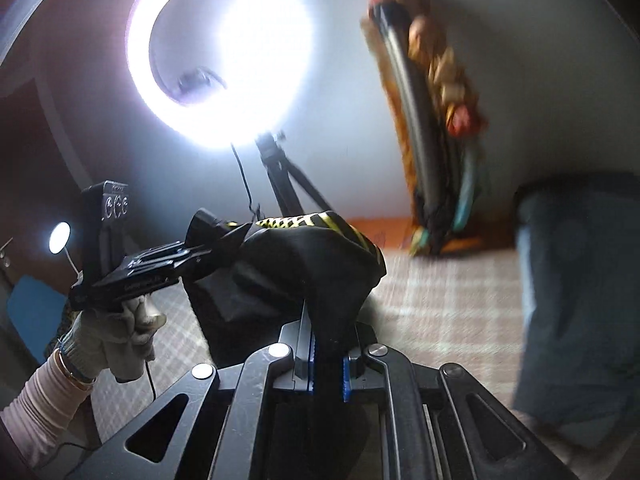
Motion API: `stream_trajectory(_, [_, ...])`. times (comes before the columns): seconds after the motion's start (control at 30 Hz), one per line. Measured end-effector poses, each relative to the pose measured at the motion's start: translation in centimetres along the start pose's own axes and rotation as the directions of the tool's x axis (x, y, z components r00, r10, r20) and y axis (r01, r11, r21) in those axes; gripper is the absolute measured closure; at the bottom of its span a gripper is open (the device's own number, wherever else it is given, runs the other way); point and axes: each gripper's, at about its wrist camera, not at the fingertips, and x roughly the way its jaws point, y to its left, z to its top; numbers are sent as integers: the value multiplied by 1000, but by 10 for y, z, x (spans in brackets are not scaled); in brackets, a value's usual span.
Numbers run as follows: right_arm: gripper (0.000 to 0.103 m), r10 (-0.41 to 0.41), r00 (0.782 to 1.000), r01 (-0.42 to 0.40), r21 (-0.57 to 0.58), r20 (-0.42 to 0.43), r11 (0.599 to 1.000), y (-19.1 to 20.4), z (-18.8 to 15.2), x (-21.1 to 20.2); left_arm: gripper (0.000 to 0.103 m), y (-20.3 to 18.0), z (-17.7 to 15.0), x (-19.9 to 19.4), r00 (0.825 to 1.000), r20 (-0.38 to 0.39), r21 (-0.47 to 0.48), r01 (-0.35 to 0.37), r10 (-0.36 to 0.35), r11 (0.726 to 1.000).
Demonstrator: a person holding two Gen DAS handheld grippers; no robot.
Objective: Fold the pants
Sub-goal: 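Lift the folded pants with both grippers onto the dark garment and release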
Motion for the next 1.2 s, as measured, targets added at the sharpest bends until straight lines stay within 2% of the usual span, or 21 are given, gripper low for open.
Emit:
stream_trajectory(0.17, [96, -71, 996, 73, -56, 51, 996, -12, 20, -49, 77, -43, 18, -4, 997, 41, 33, 70, -71, 997])
stream_trajectory(0.3, [96, -113, 991, 119, -91, 69, 989, -27, 35, -85, 77, -80, 30, 4, 992, 75, 68, 99, -104, 993])
stream_trajectory(0.53, [96, -187, 977, 199, -128, 105, 972, -81, 57, -149, 77, -146, 51, 29, 975, 118, 66, 183, -189, 981])
stream_trajectory(0.63, [96, -216, 971, 230, -146, 106, 962, -107, 65, -162, 77, -172, 54, 47, 970, 118, 63, 208, -214, 976])
stream_trajectory(0.73, [96, -231, 967, 246, -156, 106, 957, -135, 72, -168, 77, -187, 56, 66, 967, 119, 40, 224, -227, 974])
stream_trajectory(0.93, [96, -244, 967, 252, -142, 74, 957, -191, 76, -157, 77, -204, 53, 107, 972, 92, 11, 218, -218, 976])
stream_trajectory(1.2, [96, -227, 973, 230, -93, 46, 969, -252, 78, -117, 77, -194, 69, 158, 985, 93, -39, 148, -144, 988])
